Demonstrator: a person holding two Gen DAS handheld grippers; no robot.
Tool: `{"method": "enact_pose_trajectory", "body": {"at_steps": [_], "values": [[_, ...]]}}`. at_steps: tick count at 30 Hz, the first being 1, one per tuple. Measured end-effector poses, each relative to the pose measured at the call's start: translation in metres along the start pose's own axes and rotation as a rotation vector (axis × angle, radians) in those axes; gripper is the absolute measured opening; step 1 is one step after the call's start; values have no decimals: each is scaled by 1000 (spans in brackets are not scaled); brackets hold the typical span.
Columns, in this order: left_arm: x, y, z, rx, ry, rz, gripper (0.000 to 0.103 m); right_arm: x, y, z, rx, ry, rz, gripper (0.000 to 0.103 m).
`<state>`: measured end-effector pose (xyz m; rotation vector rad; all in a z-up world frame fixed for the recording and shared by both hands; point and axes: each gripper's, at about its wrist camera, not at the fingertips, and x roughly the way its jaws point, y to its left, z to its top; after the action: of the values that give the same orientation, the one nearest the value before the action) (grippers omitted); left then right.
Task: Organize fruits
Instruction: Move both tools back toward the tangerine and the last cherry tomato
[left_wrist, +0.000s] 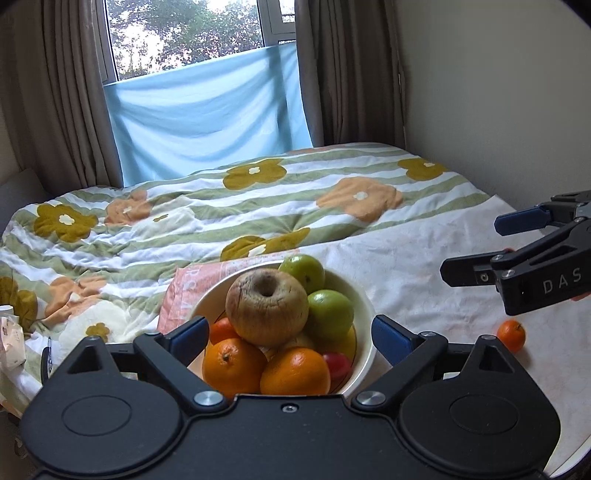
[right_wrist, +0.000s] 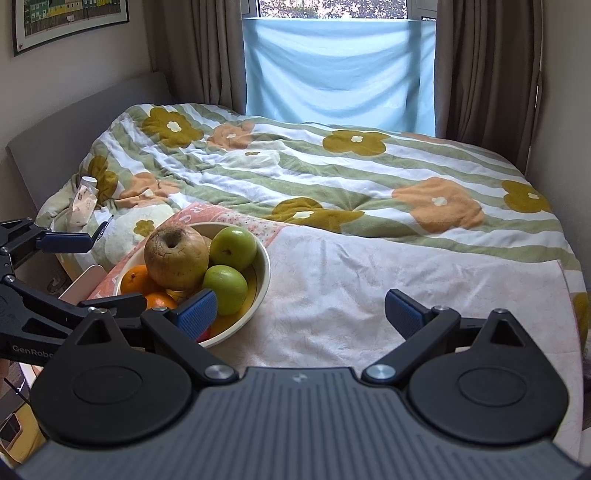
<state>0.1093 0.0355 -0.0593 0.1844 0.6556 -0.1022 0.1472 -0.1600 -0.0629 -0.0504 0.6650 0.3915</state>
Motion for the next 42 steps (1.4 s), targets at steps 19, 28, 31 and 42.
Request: {"method": "enact_pose_trajectory", "body": {"at_steps": [19, 28, 31, 42], "values": [[-56, -91, 27, -19, -39, -16, 101, -90, -74, -10, -21, 4, -67, 103], [-41, -161, 16, -9, 15, -59, 101, -98, -132, -36, -40, 62, -91, 103], [-31, -179, 12, -18, 28, -68, 101, -91, -150, -42, -48, 80, -91, 103], [28, -213, 0, -118, 167, -59, 85, -46, -200, -50, -56, 155, -37, 103]]}}
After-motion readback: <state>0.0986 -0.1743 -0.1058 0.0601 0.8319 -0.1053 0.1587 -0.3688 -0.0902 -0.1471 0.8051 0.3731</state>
